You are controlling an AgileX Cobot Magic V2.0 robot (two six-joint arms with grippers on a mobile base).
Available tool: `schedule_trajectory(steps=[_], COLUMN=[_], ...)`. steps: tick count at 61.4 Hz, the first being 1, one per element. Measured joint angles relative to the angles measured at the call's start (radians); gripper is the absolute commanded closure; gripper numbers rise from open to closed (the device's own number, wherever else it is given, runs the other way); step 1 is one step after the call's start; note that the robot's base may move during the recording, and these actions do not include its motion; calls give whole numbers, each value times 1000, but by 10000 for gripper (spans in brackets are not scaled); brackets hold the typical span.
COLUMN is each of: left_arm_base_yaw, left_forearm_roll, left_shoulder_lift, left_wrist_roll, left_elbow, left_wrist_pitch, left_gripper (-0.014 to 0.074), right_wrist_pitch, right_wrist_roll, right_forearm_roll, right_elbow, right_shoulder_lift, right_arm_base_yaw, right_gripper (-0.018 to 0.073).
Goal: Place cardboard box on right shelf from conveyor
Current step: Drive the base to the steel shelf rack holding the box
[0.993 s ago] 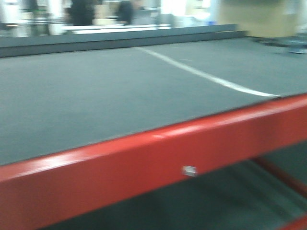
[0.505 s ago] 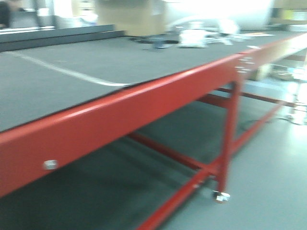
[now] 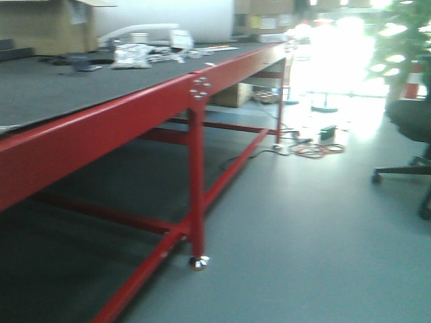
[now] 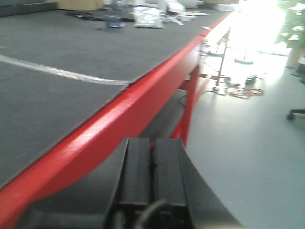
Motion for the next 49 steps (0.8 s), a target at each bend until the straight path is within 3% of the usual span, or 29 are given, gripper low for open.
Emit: schedule_trajectory(steps=[49], left_arm_base_yaw=[-37], left_forearm_roll=[0], left_shoulder_lift=[0], left_wrist_roll=[0], left_elbow=[0], left_wrist_pitch=[0], left_gripper=[712], right_wrist_pitch=[0], right_wrist_roll=[0], right_forearm_roll=[0], right_elbow=[0], right_shoulder_lift=[0], right_arm_base_yaw=[0], right_gripper=[412])
